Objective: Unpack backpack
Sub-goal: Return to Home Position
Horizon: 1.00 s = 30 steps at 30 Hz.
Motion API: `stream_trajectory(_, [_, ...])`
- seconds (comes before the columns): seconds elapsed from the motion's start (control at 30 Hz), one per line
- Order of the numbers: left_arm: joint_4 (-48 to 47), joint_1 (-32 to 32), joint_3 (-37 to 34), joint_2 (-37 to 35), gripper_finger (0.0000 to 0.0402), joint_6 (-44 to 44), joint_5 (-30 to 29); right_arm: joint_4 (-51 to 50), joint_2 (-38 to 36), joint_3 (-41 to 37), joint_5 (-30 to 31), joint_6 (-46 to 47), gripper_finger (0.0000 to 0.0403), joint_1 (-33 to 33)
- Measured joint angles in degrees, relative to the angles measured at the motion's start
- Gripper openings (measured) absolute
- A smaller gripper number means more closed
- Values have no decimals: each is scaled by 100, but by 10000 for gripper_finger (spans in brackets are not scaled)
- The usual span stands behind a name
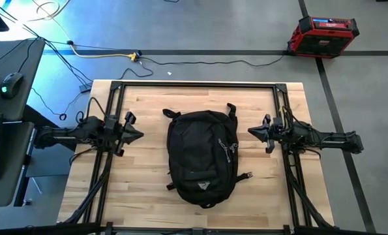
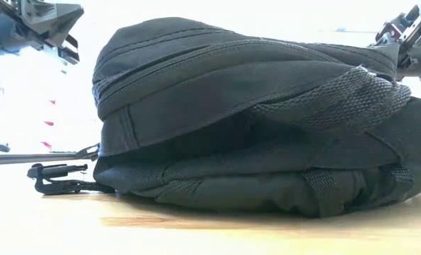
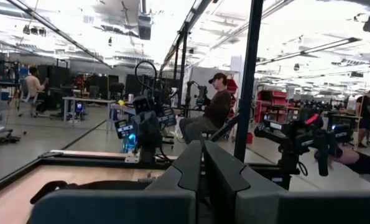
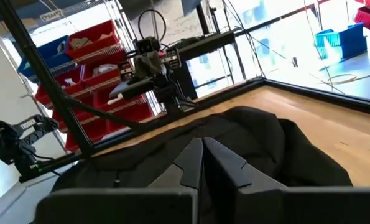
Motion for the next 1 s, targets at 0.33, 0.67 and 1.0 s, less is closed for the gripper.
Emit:
stream_trajectory(0.33, [-66, 20, -2, 49, 0, 1556, -172, 0, 8, 0, 0, -482, 0, 0])
stream_trajectory(0.67, [-1486, 20, -4, 112, 0, 1723, -1525, -4, 517, 0, -7, -1843, 0, 0])
stream_trajectory(1.0, [-1401, 24, -4, 199, 0, 885, -2238, 2, 1360, 0, 15, -2463, 0, 0])
